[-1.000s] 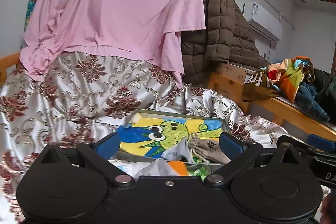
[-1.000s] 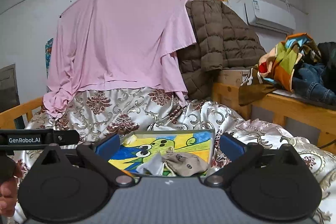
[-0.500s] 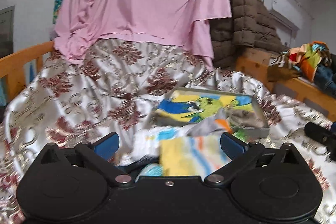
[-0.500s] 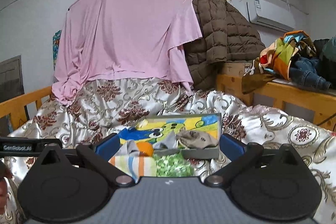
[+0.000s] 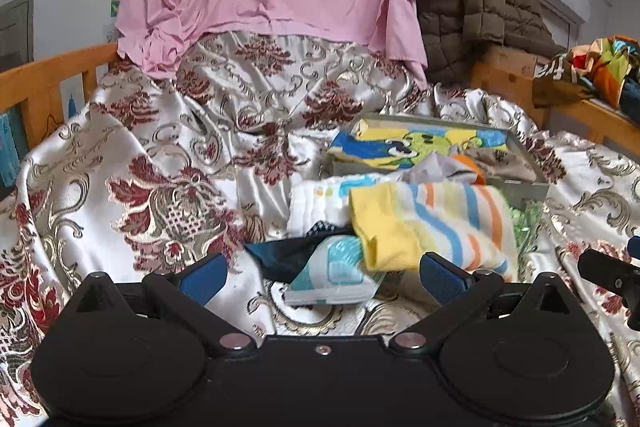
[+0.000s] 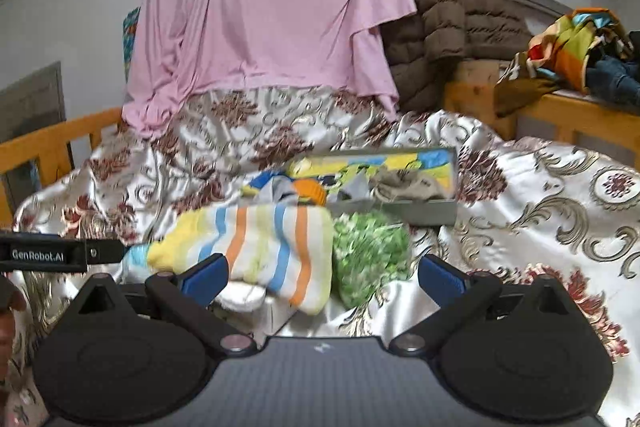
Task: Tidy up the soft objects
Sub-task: 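Move both grippers back toward the striped sock and tissue packet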
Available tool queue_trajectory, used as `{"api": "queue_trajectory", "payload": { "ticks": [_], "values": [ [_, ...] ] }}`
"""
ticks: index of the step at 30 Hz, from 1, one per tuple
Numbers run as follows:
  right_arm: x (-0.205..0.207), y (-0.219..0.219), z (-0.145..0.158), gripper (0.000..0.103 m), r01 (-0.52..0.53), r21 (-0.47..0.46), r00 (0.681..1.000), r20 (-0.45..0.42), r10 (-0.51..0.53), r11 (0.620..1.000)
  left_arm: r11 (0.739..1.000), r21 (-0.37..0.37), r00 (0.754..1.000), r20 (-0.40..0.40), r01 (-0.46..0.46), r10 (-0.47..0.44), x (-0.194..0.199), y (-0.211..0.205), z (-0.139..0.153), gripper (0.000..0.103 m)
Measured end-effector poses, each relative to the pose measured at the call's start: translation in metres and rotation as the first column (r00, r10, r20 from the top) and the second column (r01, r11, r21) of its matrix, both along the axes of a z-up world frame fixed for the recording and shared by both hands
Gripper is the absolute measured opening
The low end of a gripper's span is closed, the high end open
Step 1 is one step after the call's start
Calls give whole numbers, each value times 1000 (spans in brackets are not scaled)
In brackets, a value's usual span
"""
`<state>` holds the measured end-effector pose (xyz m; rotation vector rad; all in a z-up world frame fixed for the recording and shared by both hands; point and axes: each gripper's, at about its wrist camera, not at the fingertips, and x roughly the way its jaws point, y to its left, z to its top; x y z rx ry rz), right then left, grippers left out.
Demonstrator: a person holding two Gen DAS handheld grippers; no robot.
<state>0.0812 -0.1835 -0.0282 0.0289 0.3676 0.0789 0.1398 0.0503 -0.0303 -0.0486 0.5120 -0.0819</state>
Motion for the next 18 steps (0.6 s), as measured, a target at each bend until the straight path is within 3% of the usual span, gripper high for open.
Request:
{"api": "queue_trajectory", "payload": {
  "ticks": [7,18],
  "values": [
    [9,11,-12,103,-52,-8,998,-33,52,999,1000,4,999,-37,17,-17,13,6,-13,102],
    [55,30,-5,103,-159,-34,987,-18,159,987,991,-121,993,-95,62,-74,40,19,-23,99]
  ]
}}
